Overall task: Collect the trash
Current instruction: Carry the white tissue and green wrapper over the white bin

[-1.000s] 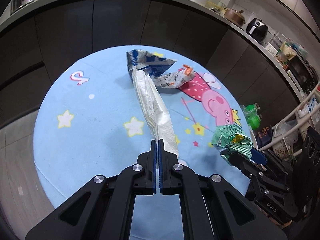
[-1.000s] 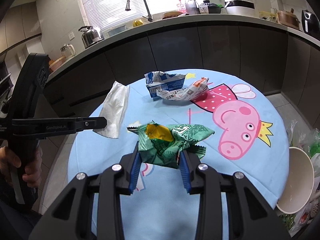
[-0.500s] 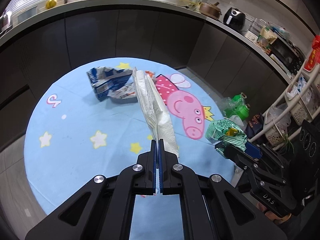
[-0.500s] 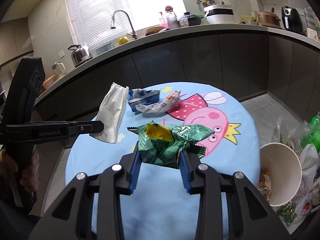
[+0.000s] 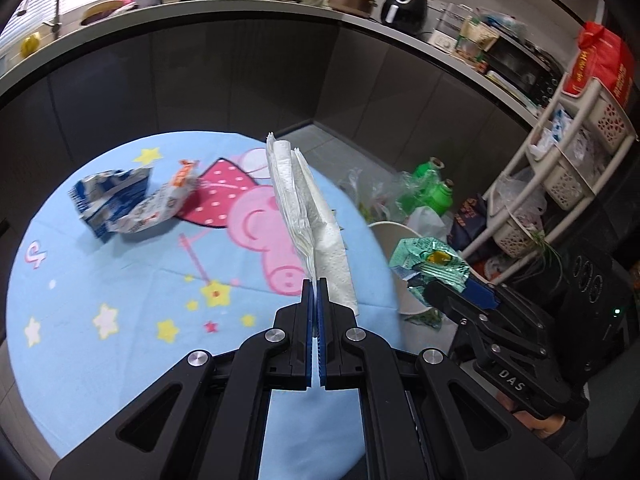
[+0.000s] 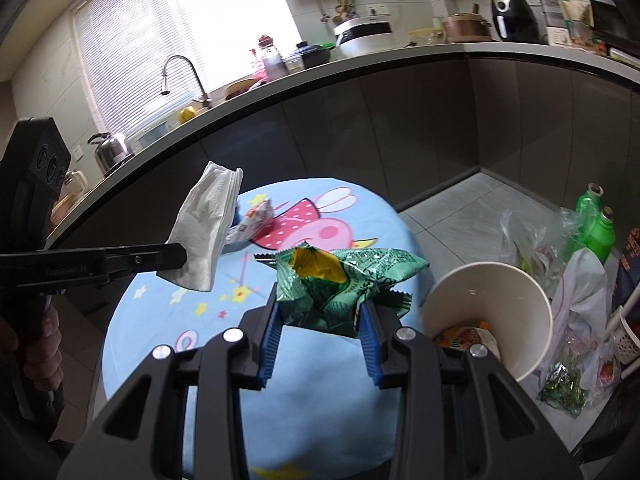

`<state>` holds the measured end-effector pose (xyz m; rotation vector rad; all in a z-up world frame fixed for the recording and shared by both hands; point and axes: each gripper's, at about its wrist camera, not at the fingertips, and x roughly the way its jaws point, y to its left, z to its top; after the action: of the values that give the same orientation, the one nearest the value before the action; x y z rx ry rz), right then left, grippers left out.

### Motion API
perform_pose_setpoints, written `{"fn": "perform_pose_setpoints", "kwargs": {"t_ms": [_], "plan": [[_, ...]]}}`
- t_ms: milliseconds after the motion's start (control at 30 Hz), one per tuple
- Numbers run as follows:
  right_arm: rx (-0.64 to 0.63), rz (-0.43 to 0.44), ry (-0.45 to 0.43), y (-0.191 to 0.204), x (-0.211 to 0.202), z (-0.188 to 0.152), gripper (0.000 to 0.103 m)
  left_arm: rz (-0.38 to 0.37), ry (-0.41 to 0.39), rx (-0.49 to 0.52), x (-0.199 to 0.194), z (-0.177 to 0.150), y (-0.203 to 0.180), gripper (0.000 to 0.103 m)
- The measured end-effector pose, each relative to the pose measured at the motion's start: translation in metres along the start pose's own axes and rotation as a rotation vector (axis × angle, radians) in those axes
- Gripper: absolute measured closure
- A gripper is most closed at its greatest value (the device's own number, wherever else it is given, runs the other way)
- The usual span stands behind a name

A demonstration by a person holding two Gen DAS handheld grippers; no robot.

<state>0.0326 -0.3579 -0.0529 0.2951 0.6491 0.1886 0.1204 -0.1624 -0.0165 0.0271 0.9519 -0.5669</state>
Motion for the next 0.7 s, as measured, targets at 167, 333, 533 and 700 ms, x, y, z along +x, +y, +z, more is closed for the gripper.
{"fn": "perform_pose_setpoints", "kwargs": {"t_ms": [167, 333, 533, 700], "plan": [[0.045, -0.058, -0.014, -0.030, -0.008, -0.004, 0.067, -0.074, 0.016, 0.041, 0.020, 0.010, -0.022, 0.101], [0.083, -0.121, -0.016, -0.057, -0.012, -0.008, 0.067, -0.142, 0.061, 0.055, 0.050, 0.019, -0.039, 0.101], [0.144, -0.185, 0.000, -0.090, -0.011, -0.018, 0.067, -0.196, 0.128, 0.099, 0.089, 0.028, -0.063, 0.101], [0.162, -0.220, 0.037, -0.113, 0.002, -0.027, 0.066, -0.234, 0.183, 0.128, 0.123, 0.037, -0.085, 0.101]]}}
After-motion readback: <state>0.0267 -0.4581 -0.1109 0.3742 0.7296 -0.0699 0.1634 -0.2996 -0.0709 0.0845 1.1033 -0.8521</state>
